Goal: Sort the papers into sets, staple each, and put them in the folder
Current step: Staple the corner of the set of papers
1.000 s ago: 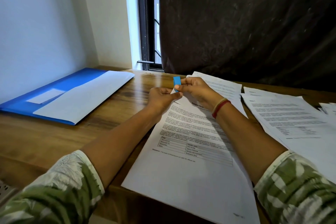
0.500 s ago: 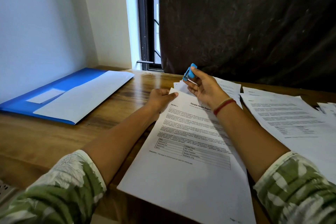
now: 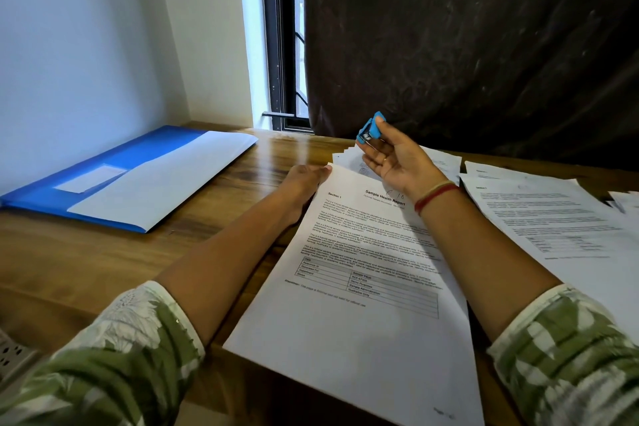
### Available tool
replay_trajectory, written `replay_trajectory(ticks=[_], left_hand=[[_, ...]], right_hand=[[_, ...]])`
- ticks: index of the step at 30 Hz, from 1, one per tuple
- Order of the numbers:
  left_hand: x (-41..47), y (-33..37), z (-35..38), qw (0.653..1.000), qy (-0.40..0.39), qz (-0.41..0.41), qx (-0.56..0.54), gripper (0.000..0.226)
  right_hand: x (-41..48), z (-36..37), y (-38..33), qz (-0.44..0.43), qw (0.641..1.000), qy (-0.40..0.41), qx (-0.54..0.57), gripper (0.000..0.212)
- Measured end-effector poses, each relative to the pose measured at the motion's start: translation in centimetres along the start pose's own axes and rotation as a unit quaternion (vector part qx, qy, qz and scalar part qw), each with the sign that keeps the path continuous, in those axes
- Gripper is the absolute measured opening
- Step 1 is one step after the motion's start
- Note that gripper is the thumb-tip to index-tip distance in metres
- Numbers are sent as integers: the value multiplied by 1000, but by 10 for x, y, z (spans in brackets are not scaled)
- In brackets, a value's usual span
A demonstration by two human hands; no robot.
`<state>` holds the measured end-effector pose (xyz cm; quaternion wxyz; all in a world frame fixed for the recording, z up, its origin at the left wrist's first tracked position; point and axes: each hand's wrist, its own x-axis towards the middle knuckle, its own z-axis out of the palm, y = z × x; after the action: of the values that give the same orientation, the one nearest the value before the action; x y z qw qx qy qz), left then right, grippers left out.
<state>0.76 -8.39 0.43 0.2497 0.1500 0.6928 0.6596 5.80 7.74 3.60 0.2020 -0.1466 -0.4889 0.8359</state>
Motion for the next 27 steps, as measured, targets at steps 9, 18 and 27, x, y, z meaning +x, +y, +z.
replay_trajectory(ticks=[9, 18, 27], left_hand=[[-4, 0, 1, 1000, 7, 17, 3, 20], [-10, 0, 4, 999, 12, 43, -29, 20], [-11, 1, 6, 998, 28, 43, -25, 18]], right_hand=[[-2, 6, 1, 35, 998, -34, 40, 26], [-3, 8, 2, 44, 998, -26, 20, 34], [-2, 10, 2, 14, 999, 5, -50, 15]])
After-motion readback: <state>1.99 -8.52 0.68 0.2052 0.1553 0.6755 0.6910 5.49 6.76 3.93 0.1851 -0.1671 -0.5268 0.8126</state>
